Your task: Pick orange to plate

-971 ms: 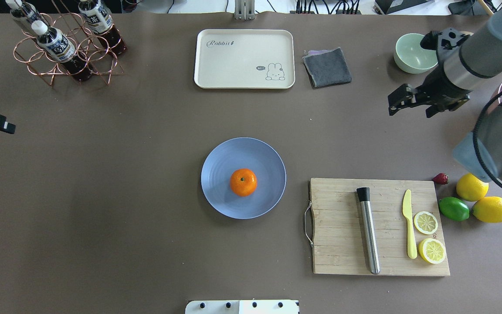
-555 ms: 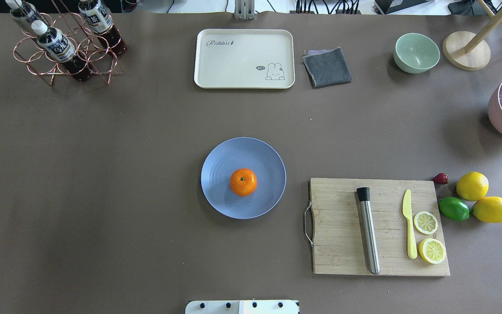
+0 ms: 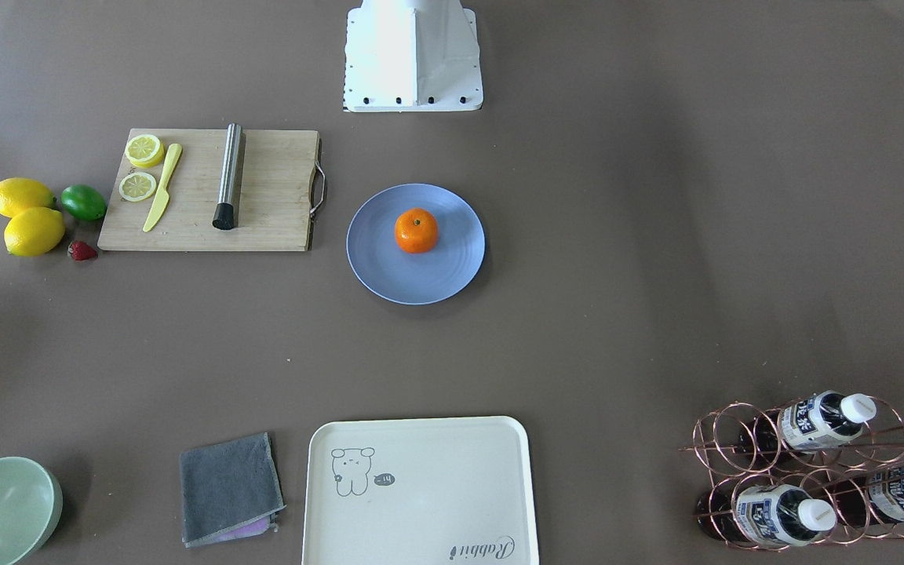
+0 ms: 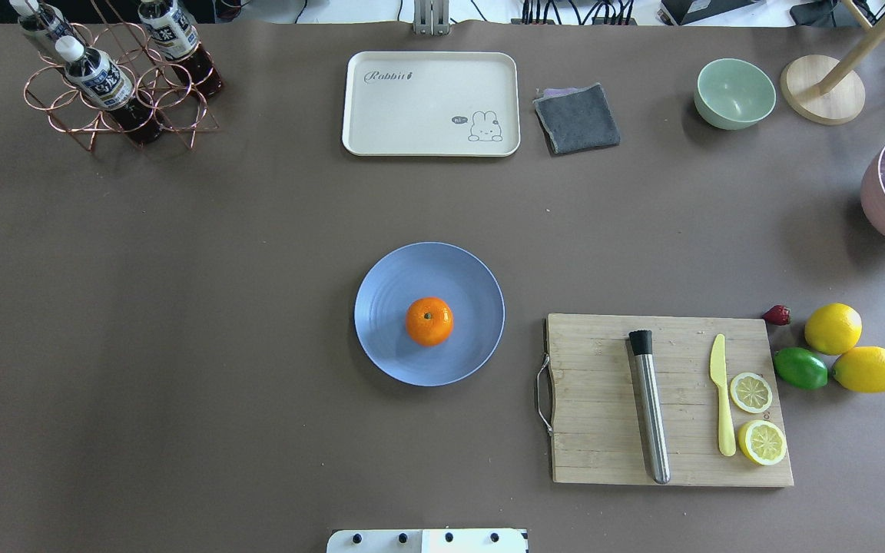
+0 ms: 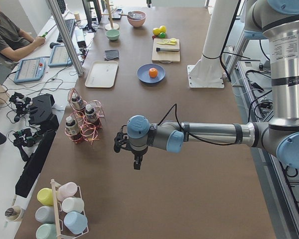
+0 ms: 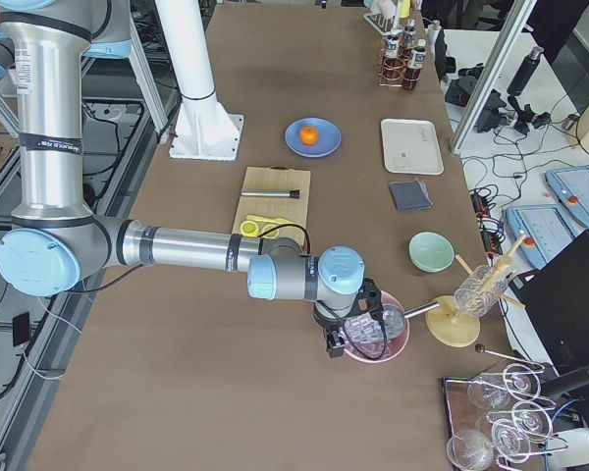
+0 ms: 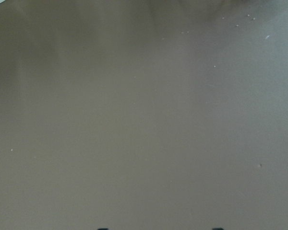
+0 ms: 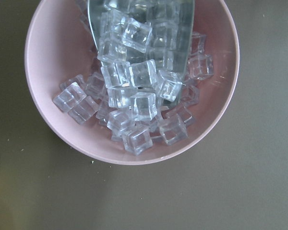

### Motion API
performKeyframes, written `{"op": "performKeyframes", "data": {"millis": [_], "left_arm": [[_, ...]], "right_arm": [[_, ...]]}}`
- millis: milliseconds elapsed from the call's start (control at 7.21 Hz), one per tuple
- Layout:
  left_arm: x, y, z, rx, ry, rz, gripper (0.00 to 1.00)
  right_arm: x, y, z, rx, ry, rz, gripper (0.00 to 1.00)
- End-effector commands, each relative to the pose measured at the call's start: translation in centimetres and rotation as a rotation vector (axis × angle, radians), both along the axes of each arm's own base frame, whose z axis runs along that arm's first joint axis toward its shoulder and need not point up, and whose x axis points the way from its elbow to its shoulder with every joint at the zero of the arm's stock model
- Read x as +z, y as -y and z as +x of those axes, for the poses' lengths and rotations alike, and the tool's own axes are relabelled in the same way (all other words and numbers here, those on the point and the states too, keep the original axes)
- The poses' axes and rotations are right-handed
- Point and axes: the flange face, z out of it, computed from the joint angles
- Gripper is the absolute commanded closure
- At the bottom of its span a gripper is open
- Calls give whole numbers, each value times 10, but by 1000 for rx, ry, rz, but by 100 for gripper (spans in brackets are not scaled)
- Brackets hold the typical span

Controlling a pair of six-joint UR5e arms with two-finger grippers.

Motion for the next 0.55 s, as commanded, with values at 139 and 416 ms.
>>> {"op": "performKeyframes", "data": {"millis": [139, 416], "left_arm": [[-6, 1, -2, -2, -27, -14, 2], [-18, 20, 1, 1, -39, -80, 2]], "right_arm": [[8, -3, 5, -5, -5, -1, 0], [10, 0, 5, -2, -15, -5, 0]]}}
